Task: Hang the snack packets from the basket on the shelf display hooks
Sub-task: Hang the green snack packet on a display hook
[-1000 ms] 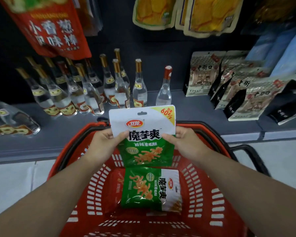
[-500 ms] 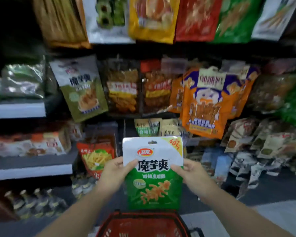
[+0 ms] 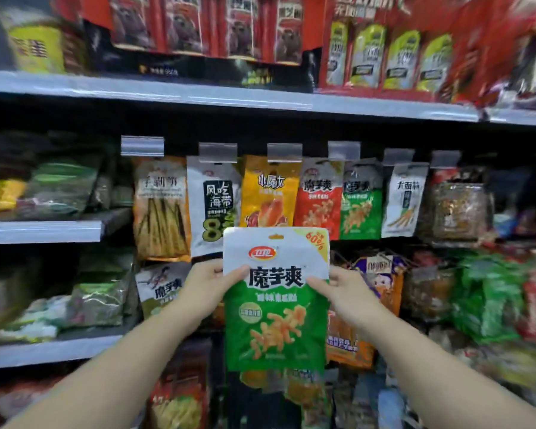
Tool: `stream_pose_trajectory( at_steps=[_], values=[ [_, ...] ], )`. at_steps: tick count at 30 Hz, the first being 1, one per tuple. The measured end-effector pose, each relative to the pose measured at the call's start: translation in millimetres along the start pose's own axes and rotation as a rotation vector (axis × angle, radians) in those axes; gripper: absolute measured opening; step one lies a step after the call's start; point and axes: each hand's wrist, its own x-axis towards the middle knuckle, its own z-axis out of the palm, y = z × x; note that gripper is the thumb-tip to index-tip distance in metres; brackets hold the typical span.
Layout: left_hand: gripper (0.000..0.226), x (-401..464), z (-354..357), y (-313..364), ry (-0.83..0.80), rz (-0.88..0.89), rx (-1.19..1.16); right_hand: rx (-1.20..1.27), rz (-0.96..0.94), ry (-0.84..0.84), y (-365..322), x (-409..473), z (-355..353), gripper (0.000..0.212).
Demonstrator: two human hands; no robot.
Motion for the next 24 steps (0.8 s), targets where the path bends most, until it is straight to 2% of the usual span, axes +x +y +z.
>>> stream_pose_trajectory(
  at_steps=[5,8,10,16,21,24],
  values=[
    [0.018,11.9,-3.0,26.2,-0.03,0.053,0.021,0.035,-0.035,0.044,-12.9,1.9,-3.4,0.014],
    [0.013,20.0,7.2,30.2,-0.055,0.074,-0.021,0.037,-0.029,0.105,-11.3,3.4,-10.1,0.012],
    [0.005,26.6,19.2,30.3,-0.065,0.081,-0.036,0.037,-0.021,0.145,-7.9,5.5,-17.7,0.014],
    [0.007,54.8,77.5,41.2,-0.031,0.052,-0.041,0.013,-0.015,0.254,5.3,27.3,-63.1,0.007],
    [0.005,95.9,147.3,52.0,-0.002,0.099,-0.016,0.085,-0.06,0.32,33.1,69.5,-118.3,0.021],
    [0.005,125.5,192.6,55.3,0.045,0.12,0.017,0.033,-0.116,0.347,49.6,97.7,-157.3,0.055]
  ],
)
